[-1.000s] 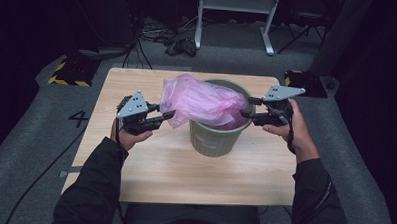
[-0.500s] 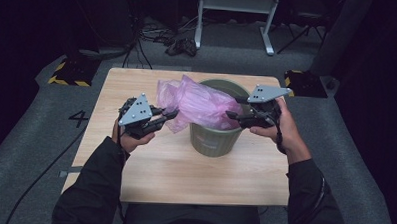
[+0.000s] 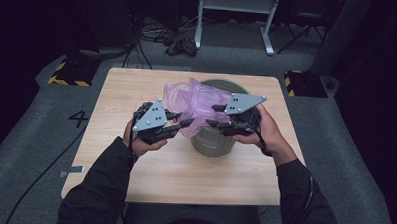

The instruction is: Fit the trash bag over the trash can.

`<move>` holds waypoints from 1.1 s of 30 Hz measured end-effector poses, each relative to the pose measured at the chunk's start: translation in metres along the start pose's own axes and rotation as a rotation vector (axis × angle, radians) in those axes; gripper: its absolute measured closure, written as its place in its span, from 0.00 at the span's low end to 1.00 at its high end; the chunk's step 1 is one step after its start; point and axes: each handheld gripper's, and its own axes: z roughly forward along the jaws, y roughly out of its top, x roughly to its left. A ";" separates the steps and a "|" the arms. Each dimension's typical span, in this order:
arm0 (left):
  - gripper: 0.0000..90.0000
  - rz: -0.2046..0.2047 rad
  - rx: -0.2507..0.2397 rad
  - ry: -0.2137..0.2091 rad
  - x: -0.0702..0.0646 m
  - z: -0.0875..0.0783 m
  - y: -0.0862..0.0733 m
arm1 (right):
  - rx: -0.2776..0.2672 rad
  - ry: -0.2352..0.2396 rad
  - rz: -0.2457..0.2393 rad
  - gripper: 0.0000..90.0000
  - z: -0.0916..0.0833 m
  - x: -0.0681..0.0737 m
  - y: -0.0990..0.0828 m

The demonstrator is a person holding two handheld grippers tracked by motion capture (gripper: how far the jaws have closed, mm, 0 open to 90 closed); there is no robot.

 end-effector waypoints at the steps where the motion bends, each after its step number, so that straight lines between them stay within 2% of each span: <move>1: 0.85 0.002 0.000 -0.005 -0.001 0.000 0.001 | 0.000 0.006 -0.003 0.81 0.001 0.001 0.000; 3: 0.79 0.010 0.001 0.000 -0.003 -0.001 0.001 | -0.002 0.008 -0.007 0.92 0.001 0.002 -0.001; 5: 0.73 0.001 -0.006 0.006 -0.004 -0.004 0.000 | -0.008 0.005 -0.006 0.97 0.000 0.002 -0.004; 6: 0.69 0.003 -0.010 0.022 -0.004 -0.005 -0.001 | -0.011 0.001 -0.005 0.98 -0.002 0.002 -0.005; 8: 0.59 -0.028 -0.025 0.057 -0.003 -0.010 -0.004 | -0.025 -0.003 0.008 0.99 -0.007 0.000 -0.009; 11: 0.48 -0.055 -0.032 0.074 -0.001 -0.017 -0.009 | -0.049 -0.014 0.032 0.99 -0.018 -0.003 -0.016; 12: 0.44 -0.067 -0.031 0.068 -0.001 -0.019 -0.011 | -0.056 -0.015 0.037 0.99 -0.021 -0.004 -0.018; 13: 0.41 -0.069 -0.025 0.060 -0.002 -0.021 -0.012 | -0.060 -0.017 0.042 0.99 -0.024 -0.005 -0.020; 15: 0.37 -0.069 -0.006 0.072 -0.004 -0.022 -0.015 | -0.063 -0.023 0.053 0.99 -0.028 -0.006 -0.024; 17: 0.36 -0.064 0.006 0.060 -0.006 -0.022 -0.019 | -0.059 -0.018 0.049 0.99 -0.031 -0.006 -0.027; 19: 0.37 -0.070 0.016 0.068 -0.006 -0.021 -0.023 | -0.053 -0.022 0.056 0.97 -0.032 -0.007 -0.030; 21: 0.37 -0.078 0.023 0.095 -0.005 -0.021 -0.026 | -0.054 -0.022 0.063 0.95 -0.032 -0.009 -0.032; 24: 0.34 -0.103 -0.014 0.108 0.002 -0.026 -0.027 | -0.051 -0.014 0.062 0.95 -0.034 -0.011 -0.036; 27: 0.31 -0.113 -0.022 0.162 0.011 -0.030 -0.026 | -0.044 -0.003 0.057 0.95 -0.036 -0.011 -0.038; 30: 0.31 -0.141 -0.021 0.156 0.023 -0.029 -0.028 | -0.044 -0.008 0.065 0.93 -0.038 -0.013 -0.040; 32: 0.30 -0.143 -0.020 0.147 0.026 -0.027 -0.029 | -0.044 -0.005 0.066 0.91 -0.039 -0.013 -0.041; 33: 0.30 -0.158 -0.009 0.130 0.031 -0.021 -0.029 | -0.050 -0.007 0.064 0.84 -0.040 -0.012 -0.042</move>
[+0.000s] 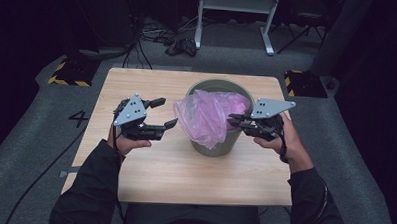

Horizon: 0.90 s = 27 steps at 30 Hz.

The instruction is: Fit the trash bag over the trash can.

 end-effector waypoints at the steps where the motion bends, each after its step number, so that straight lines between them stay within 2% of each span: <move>1: 0.30 -0.005 0.007 -0.011 0.002 0.003 0.000 | -0.005 -0.003 0.002 0.80 -0.001 0.001 0.000; 3: 0.31 -0.019 0.014 -0.024 0.004 0.010 0.000 | -0.015 0.006 -0.006 0.66 -0.003 0.002 -0.001; 7: 0.37 -0.031 0.015 -0.050 0.006 0.018 0.000 | -0.033 0.012 -0.028 0.47 -0.007 0.008 0.001; 10: 0.45 -0.034 0.005 -0.062 0.006 0.022 0.002 | -0.051 0.017 -0.038 0.42 -0.009 0.013 0.004; 12: 0.58 -0.018 0.009 -0.054 0.004 0.024 0.004 | -0.072 0.009 -0.036 0.37 -0.010 0.017 0.007; 15: 0.76 0.046 0.027 -0.031 -0.002 0.026 0.007 | -0.114 -0.003 -0.029 0.34 -0.013 0.022 0.013; 17: 0.87 0.077 0.032 -0.035 -0.005 0.024 0.008 | -0.132 -0.010 -0.034 0.33 -0.016 0.026 0.017; 19: 0.96 0.096 0.024 -0.020 -0.007 0.021 0.010 | -0.151 -0.006 -0.036 0.32 -0.018 0.030 0.021; 21: 0.98 0.096 0.020 -0.032 -0.008 0.018 0.011 | -0.164 -0.015 -0.028 0.31 -0.019 0.034 0.024; 23: 1.00 0.110 0.024 -0.012 -0.010 0.015 0.012 | -0.173 -0.006 -0.011 0.30 -0.019 0.037 0.028; 25: 1.00 0.122 0.028 -0.011 -0.012 0.013 0.013 | -0.176 0.003 -0.012 0.30 -0.018 0.042 0.030; 27: 1.00 0.141 0.029 0.007 -0.016 0.012 0.013 | -0.169 0.018 -0.011 0.30 -0.015 0.047 0.033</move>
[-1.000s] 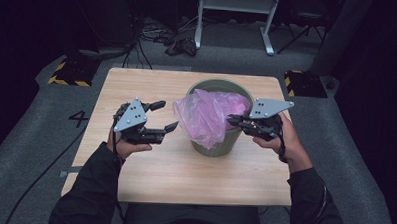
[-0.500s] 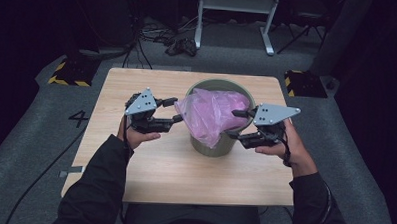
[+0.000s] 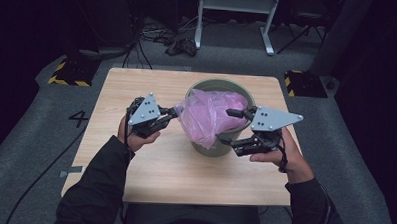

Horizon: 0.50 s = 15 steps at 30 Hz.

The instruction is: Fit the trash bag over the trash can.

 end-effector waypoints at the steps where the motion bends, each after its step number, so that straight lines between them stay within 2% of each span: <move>1: 1.00 0.001 0.001 0.003 -0.002 -0.001 0.000 | 0.006 0.005 0.002 0.29 0.002 0.002 0.001; 3: 1.00 0.026 0.014 0.026 -0.005 -0.001 0.001 | 0.002 0.022 0.006 0.28 0.005 0.007 0.002; 6: 1.00 0.042 0.029 0.046 -0.008 -0.001 0.001 | -0.012 0.053 0.007 0.27 0.005 0.012 0.004; 8: 1.00 0.040 0.028 0.045 -0.008 0.000 0.000 | -0.020 0.058 0.011 0.26 0.005 0.016 0.006; 11: 1.00 0.044 0.020 0.032 -0.010 0.000 0.000 | 0.005 0.038 0.050 0.27 0.008 0.017 0.008; 13: 1.00 0.047 0.012 0.017 -0.013 0.001 0.000 | 0.026 0.025 0.067 0.36 0.012 0.018 0.007; 15: 1.00 0.063 0.017 0.016 -0.017 0.001 0.000 | 0.059 0.012 0.071 0.58 0.016 0.017 0.005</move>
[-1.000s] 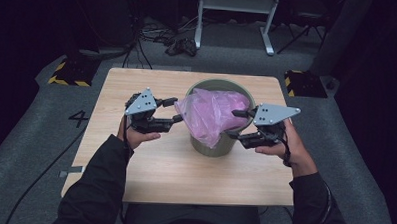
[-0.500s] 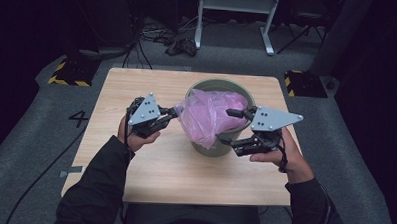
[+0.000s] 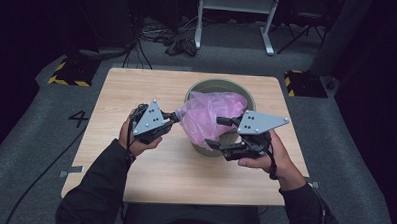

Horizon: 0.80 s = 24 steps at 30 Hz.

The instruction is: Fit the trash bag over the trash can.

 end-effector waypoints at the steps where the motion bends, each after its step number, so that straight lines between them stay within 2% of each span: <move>1: 1.00 0.004 0.000 -0.001 -0.001 -0.001 0.000 | 0.013 0.001 -0.003 0.69 0.001 -0.001 -0.001; 2: 1.00 0.004 -0.008 -0.005 -0.002 -0.001 0.000 | 0.019 0.004 -0.004 0.79 0.001 -0.002 -0.003; 4: 1.00 0.003 -0.008 -0.004 -0.001 -0.004 -0.001 | 0.020 0.004 0.005 0.94 0.000 -0.005 -0.006; 6: 1.00 0.004 -0.004 -0.001 0.000 -0.006 -0.002 | 0.022 -0.010 0.006 0.98 -0.004 -0.006 -0.010; 12: 1.00 -0.015 -0.009 0.012 0.010 -0.018 -0.007 | -0.001 -0.065 0.035 0.99 -0.027 -0.011 -0.019; 19: 1.00 -0.038 -0.015 0.033 0.022 -0.031 -0.012 | -0.016 -0.129 0.118 0.99 -0.061 -0.023 -0.040; 24: 1.00 -0.046 0.008 0.048 0.028 -0.033 -0.016 | -0.017 -0.173 0.158 0.99 -0.080 -0.030 -0.057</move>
